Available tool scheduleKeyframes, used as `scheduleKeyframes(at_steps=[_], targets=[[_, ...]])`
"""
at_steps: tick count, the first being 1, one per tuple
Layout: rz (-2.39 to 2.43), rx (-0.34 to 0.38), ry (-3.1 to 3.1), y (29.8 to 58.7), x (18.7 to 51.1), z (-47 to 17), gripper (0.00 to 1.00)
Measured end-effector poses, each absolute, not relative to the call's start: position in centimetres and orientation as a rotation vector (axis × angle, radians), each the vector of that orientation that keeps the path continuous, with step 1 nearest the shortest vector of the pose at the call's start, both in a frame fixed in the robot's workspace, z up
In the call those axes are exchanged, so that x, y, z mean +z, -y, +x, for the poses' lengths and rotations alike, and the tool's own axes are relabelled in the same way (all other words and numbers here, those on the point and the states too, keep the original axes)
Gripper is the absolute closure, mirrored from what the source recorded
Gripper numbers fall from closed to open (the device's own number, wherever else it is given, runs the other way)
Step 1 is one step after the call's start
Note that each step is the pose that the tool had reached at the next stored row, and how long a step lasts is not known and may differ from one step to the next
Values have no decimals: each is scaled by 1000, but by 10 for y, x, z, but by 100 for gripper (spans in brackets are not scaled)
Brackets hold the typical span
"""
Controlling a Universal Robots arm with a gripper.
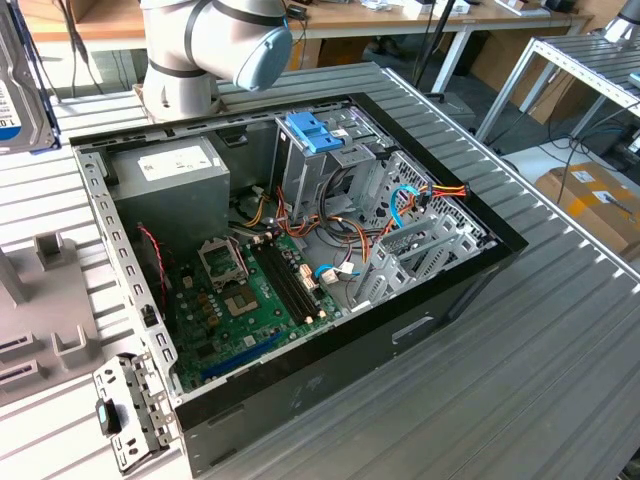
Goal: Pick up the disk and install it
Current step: 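Pick up the disk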
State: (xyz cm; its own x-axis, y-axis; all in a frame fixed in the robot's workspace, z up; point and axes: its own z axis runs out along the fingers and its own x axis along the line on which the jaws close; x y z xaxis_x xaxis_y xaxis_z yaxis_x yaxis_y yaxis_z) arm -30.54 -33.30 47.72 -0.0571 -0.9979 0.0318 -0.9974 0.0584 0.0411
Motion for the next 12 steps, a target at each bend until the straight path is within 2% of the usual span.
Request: scheduleKeyframes(at_steps=[12], targets=[[2121,-12,2247,333,477,-293,64]])
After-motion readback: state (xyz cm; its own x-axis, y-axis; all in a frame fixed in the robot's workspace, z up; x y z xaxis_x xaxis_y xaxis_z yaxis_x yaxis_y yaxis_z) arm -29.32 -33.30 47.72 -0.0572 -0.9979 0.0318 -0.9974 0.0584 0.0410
